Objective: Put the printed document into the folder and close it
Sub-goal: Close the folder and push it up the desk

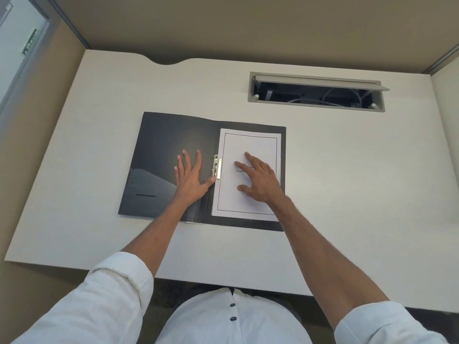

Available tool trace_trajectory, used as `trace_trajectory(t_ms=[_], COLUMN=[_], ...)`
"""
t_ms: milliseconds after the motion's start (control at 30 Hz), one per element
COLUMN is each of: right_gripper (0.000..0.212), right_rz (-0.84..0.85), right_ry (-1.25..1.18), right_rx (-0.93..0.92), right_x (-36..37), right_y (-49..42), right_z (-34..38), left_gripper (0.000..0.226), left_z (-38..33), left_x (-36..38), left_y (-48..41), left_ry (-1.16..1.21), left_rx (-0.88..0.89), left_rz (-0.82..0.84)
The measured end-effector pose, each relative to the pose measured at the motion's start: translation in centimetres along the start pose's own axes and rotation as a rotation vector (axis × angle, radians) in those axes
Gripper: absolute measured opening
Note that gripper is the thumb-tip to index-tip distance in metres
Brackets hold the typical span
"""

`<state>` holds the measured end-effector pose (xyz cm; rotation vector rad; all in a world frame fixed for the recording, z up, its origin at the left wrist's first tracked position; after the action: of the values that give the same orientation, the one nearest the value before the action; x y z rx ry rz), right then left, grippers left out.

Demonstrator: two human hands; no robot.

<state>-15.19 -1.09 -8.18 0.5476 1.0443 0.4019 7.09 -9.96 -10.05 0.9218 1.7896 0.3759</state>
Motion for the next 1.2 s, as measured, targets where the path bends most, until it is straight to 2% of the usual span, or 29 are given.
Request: trace_trajectory(t_ms=[200,1200], right_gripper=[0.079,0.078], right_rz=[-0.003,-0.001], right_ry=[0.001,-0.013], right_rx=[-0.003,0.005], right_x=[0.05,0.12], right_y=[-0.09,-0.17], right_z=[-0.05,0.11], left_gripper=[0.101,0.102], left_z=[0.20,0.37], left_x=[-0.01,-0.14], left_y=[-0.22,-0.57], left_ry=[-0.093,-0.098], left_rx=[-0.032,-0.031], left_rz=[0.044,0.065])
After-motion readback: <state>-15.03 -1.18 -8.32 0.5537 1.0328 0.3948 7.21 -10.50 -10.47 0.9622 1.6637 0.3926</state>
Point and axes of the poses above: each hand's wrist, its own y-axis away from the middle knuckle, its own x-axis out of the palm, z = x × y, the point moved 2 cm from there along -y, towards the middle knuckle, and after that the axes turned 15 degrees about z, right-handed, at the moved point
